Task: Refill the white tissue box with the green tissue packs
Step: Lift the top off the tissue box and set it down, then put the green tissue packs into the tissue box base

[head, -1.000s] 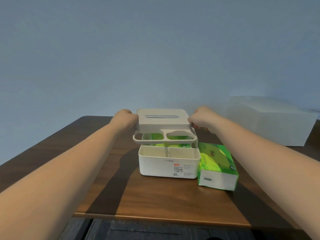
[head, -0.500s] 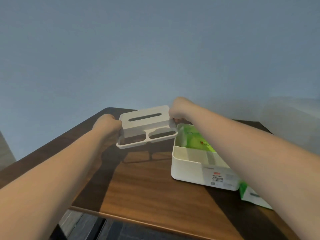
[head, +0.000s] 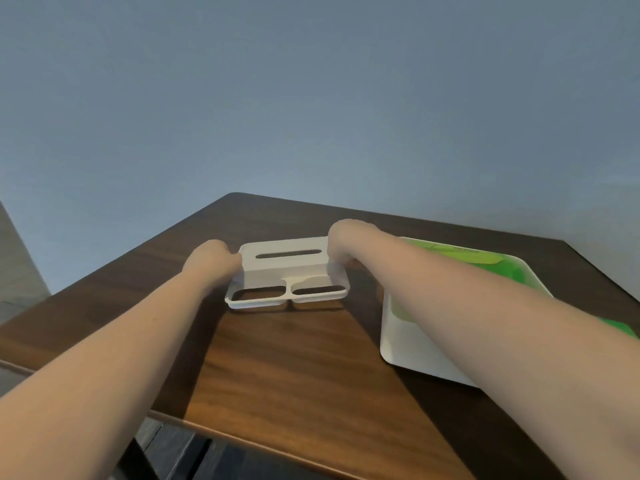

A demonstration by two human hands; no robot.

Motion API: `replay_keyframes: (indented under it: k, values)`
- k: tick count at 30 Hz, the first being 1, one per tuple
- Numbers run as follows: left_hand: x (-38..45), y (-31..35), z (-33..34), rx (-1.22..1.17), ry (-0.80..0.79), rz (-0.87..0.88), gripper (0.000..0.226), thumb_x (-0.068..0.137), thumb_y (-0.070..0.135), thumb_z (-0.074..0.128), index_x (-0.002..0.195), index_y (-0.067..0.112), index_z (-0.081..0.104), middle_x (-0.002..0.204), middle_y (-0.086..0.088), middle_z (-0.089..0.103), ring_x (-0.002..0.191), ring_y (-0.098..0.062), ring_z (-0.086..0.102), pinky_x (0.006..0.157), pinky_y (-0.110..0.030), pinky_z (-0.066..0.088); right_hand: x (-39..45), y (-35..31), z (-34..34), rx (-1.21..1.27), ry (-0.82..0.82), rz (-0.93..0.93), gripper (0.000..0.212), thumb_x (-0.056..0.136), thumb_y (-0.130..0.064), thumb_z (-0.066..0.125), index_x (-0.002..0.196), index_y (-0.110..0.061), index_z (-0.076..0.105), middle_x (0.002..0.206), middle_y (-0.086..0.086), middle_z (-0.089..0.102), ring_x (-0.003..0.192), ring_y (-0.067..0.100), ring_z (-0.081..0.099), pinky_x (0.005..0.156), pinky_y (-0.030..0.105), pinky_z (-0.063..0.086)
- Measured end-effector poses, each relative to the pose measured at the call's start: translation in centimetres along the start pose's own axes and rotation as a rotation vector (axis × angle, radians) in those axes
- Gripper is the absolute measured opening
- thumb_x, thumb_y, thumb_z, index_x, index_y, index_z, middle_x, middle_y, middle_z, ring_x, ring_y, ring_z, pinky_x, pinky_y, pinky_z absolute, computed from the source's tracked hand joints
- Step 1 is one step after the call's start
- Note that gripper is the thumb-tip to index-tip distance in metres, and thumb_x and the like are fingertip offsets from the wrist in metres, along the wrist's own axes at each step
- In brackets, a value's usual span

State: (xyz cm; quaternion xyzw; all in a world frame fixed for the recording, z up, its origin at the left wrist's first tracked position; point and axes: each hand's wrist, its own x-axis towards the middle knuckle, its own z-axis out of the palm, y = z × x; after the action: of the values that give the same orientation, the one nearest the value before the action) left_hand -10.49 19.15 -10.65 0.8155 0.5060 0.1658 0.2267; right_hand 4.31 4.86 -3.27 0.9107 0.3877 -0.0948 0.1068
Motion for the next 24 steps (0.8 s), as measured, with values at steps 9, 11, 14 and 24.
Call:
replay_keyframes:
  k: [9,11,14,24]
  values:
    - [0.2,-0.7,0.4,0.041,0.003,0.048,0.030,0.092,0.025,0.048,0.065,0.011,0.049,0.066,-0.005,0.049,0.076,-0.026,0.053,0.067,-0.033,0.044,0.9,-1.4,1.4,-0.104,-0.206,-0.014,0.039,0.070,-0.023,0.081,0.061,-0.008,0.046,0.070,0.007,0.050,0.083,0.031,0.053,0.081,0.034,0.049]
    - [0.3,-0.6,0.3,0.071,-0.008,0.058,0.030,0.092,0.025,0.048,0.066,0.012,0.049,0.068,-0.005,0.051,0.076,-0.025,0.054,0.067,-0.033,0.044,0.9,-1.3,1.4,-0.095,-0.189,-0.014,0.037,0.075,-0.021,0.076,0.062,-0.007,0.045,0.070,0.007,0.047,0.084,0.030,0.052,0.079,0.033,0.048]
    - [0.2,-0.5,0.0,0.132,0.003,0.060,0.023,0.093,0.028,0.050,0.081,0.009,0.055,0.070,-0.004,0.053,0.073,-0.020,0.054,0.062,-0.030,0.042,0.9,-1.0,1.3,-0.043,-0.123,-0.023,0.023,0.090,-0.017,0.057,0.076,-0.002,0.046,0.075,0.008,0.044,0.070,0.023,0.050,0.066,0.029,0.045]
    - [-3.0,4.4,-2.3,0.114,0.017,0.250,0.016,0.090,0.024,0.053,0.084,0.009,0.056,0.080,-0.005,0.057,0.082,-0.025,0.054,0.068,-0.031,0.043,-3.5,2.4,-1.3,0.215,0.201,-0.006,0.026,0.085,-0.006,0.042,0.062,-0.008,0.053,0.066,0.007,0.057,0.056,0.023,0.053,0.051,0.024,0.039]
